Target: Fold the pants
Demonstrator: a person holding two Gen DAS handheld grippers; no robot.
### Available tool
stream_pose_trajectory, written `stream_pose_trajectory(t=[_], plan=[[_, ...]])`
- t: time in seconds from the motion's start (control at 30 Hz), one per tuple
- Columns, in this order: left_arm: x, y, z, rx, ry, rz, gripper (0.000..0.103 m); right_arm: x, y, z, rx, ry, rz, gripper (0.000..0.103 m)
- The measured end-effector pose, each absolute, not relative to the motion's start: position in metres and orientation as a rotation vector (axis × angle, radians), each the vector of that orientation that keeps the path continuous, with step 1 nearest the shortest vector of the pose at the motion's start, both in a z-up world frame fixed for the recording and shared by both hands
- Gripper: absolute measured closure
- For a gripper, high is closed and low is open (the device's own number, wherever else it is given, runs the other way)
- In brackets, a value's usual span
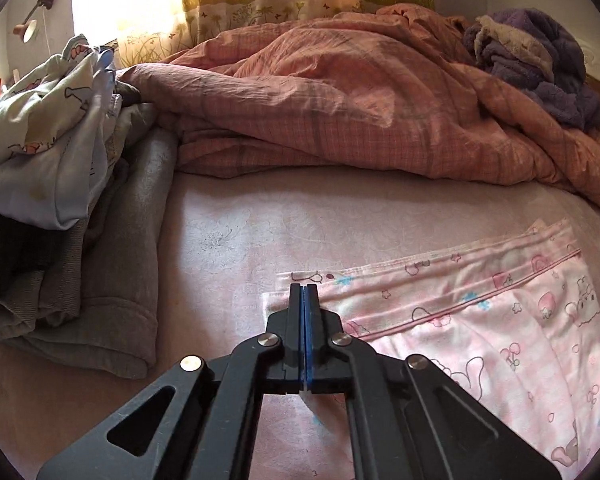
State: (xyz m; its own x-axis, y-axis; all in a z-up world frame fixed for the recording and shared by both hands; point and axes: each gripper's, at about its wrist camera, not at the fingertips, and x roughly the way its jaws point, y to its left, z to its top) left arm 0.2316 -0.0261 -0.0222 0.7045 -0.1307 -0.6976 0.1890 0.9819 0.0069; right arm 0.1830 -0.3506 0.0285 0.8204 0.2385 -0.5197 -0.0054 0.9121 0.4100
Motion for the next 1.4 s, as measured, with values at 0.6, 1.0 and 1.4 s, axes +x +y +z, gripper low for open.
stream_pose_trajectory(t=[0.6, 1.0, 1.4], plan=[[0.236, 0.004, -0.021, -0.131, 0.813, -0.305, 0.101, 0.208, -0.354, -0.01, 0.38, 0.642, 0.205, 0.055], [0.264, -0.006, -0.031, -0.048, 0.827, -0.268, 0.101, 0.219, -0.357, -0.025, 0.387, 0.712, 0.192, 0.056], [0.266, -0.004, -0.04, -0.062, 0.847, -0.274, 0.096, 0.217, -0.357, -0.019, 0.333, 0.667, 0.091, 0.1]])
